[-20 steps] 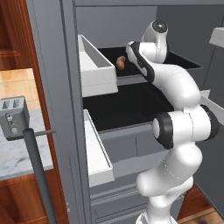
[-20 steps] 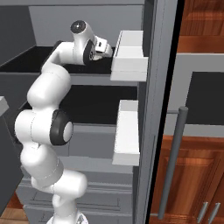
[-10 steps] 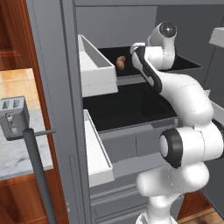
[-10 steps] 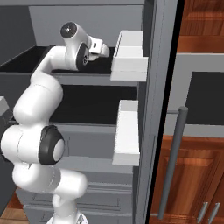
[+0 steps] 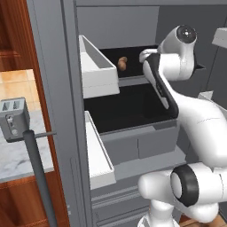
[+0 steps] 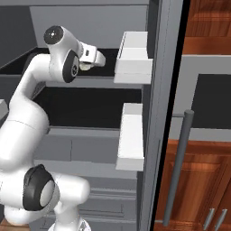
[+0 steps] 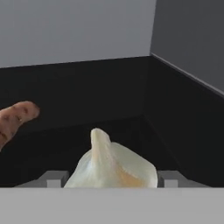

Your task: Gather the potato and garlic from the fridge and place them on a tray on the dining counter. Then gather the steak and chicken drumstick from the fridge and place them on the other tray.

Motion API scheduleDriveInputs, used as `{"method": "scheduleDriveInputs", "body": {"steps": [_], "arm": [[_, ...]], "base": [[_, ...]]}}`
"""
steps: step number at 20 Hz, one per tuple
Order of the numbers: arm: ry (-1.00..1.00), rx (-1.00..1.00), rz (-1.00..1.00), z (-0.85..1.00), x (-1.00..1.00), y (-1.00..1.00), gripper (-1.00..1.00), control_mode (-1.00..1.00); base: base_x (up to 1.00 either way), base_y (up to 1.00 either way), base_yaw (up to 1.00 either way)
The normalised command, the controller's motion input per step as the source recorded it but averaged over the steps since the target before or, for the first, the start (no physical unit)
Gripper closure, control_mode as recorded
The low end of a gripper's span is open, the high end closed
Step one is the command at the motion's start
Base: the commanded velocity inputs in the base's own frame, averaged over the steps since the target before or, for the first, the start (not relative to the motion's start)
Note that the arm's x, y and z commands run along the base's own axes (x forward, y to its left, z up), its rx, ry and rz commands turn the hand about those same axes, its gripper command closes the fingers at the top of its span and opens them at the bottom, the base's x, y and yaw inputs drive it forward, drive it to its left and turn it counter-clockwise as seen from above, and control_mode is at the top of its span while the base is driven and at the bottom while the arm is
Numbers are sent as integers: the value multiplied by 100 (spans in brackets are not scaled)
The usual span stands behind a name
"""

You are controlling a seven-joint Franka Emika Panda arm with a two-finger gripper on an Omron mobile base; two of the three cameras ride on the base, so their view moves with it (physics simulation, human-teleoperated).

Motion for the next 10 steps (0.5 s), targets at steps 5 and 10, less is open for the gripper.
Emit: {"method": "scheduleDriveInputs", "body": {"steps": [5, 10], "arm": [[3, 0, 0, 4, -100, 7, 100, -100], [-1, 0, 0, 0, -100, 0, 100, -100]], "base": [[0, 0, 0], [0, 0, 0]]}}
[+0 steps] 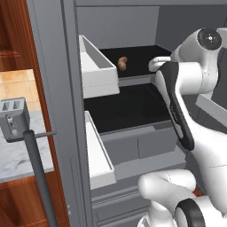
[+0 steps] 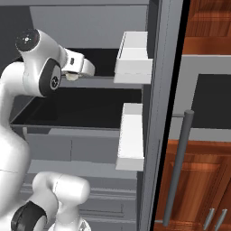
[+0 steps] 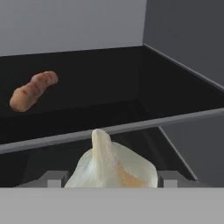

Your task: Gather the potato and garlic from the fridge and place them on a tray on the dining counter. Then gather the steak and chicken drumstick from the fridge and place them on the other tray.

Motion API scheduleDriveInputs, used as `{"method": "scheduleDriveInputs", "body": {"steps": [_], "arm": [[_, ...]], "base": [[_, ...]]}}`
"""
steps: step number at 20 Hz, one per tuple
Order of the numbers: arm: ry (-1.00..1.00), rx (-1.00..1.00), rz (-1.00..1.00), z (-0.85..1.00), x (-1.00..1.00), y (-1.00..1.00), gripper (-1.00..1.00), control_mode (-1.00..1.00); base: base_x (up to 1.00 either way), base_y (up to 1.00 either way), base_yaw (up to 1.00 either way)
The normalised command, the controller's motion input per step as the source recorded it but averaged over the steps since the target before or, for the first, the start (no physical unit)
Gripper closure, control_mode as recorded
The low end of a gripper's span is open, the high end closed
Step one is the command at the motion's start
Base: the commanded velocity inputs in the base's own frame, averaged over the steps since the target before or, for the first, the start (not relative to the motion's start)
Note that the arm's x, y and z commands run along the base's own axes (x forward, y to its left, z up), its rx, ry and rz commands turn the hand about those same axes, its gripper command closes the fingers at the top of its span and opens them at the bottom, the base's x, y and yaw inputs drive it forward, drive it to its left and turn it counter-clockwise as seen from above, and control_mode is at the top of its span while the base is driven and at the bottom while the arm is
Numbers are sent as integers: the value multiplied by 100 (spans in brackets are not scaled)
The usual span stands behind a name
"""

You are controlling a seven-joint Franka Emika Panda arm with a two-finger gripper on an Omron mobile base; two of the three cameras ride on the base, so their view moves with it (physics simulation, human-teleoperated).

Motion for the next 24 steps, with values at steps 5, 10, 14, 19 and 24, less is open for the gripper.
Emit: {"method": "scheduleDriveInputs", "body": {"steps": [5, 10, 14, 19, 24], "arm": [[0, 0, 3, 0, -100, 5, 100, -100], [2, 0, 7, -3, -94, 22, 100, -100], [0, 0, 3, -4, -76, 17, 100, -100], [-1, 0, 0, 0, -61, 2, 100, -100], [-3, 0, 0, 2, -44, -3, 100, -100]], "base": [[0, 0, 0], [0, 0, 0], [0, 0, 0], [0, 0, 0], [0, 0, 0]]}}
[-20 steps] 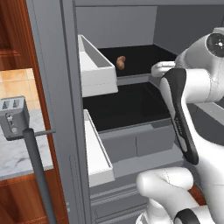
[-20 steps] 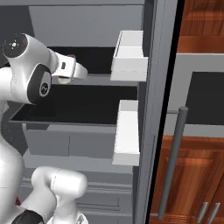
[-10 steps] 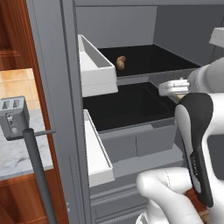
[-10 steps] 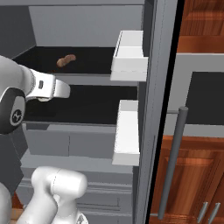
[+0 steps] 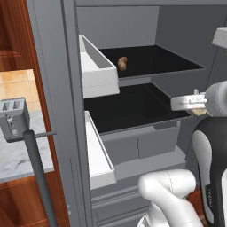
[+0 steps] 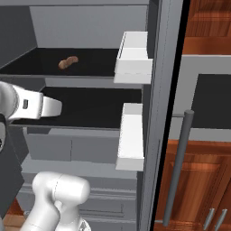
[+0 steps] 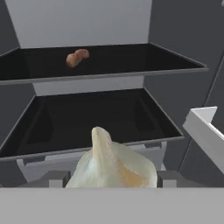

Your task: Gather the potato and garlic from the fridge and place them on a tray on the dining counter. Then gather the steak and chicken drumstick from the fridge and place them on the other tray.

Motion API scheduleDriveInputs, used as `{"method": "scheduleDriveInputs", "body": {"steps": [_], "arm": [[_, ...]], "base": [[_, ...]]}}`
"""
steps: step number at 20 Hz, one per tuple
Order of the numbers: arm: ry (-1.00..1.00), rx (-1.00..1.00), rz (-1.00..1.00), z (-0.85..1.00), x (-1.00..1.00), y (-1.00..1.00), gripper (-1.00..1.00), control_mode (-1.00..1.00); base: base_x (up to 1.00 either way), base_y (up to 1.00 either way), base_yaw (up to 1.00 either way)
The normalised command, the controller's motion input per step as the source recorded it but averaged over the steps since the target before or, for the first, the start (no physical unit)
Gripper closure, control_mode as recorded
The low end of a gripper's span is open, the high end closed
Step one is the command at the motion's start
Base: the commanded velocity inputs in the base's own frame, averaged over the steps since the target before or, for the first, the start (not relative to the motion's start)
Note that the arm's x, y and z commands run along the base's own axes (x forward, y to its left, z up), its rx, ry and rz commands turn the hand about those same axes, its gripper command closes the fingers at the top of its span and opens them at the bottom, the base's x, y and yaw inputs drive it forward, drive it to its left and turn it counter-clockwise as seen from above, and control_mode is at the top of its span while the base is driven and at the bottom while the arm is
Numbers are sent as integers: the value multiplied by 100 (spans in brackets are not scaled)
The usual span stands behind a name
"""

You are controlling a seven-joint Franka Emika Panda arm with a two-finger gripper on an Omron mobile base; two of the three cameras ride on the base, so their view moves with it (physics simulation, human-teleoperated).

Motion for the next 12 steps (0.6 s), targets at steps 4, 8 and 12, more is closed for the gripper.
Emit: {"method": "scheduleDriveInputs", "body": {"steps": [4, 8, 12], "arm": [[0, 0, 0, 0, 0, 0, 100, -100], [0, 0, 0, 0, 0, 0, 100, 100], [0, 0, 0, 0, 0, 0, 100, 100]], "base": [[0, 0, 0], [-55, -3, -7], [-100, -32, -26]]}}
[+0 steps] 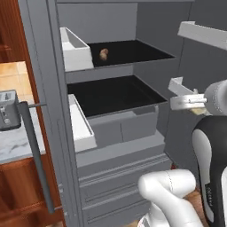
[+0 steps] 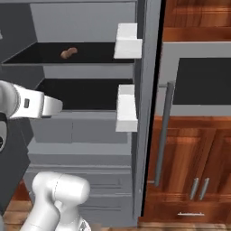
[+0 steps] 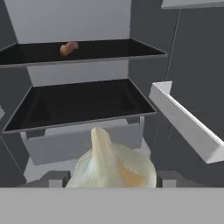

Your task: Gather the potato and garlic from the fridge and place them on a tray on the dining counter. Then gather the steak and chicken drumstick from the fridge and place them on the other tray.

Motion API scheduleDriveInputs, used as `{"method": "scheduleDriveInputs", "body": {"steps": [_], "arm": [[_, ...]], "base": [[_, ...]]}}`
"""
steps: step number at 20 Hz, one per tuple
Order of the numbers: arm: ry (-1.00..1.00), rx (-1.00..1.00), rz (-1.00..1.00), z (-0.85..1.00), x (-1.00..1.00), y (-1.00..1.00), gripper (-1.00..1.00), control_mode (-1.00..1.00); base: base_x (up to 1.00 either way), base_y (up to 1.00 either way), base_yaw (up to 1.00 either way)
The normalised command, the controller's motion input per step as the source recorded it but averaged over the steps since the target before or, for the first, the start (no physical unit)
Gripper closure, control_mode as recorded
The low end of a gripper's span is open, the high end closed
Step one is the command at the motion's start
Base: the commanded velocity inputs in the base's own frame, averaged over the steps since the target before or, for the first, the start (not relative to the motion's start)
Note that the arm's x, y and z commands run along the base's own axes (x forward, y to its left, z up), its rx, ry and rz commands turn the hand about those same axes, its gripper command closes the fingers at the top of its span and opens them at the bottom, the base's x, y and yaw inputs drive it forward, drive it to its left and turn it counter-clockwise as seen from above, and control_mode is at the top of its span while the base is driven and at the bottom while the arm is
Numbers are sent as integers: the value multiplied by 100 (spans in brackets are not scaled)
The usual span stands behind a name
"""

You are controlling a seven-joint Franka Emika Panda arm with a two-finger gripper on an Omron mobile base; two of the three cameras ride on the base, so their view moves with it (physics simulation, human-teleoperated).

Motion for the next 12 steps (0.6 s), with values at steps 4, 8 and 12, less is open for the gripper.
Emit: {"method": "scheduleDriveInputs", "body": {"steps": [4, 8, 12], "arm": [[0, 0, 0, 0, 0, 0, 100, 100], [0, 0, 0, 0, 0, 0, 100, 100], [0, 0, 0, 0, 0, 0, 100, 100]], "base": [[-97, -42, -49], [-66, -10, -77], [-21, 0, -94]]}}
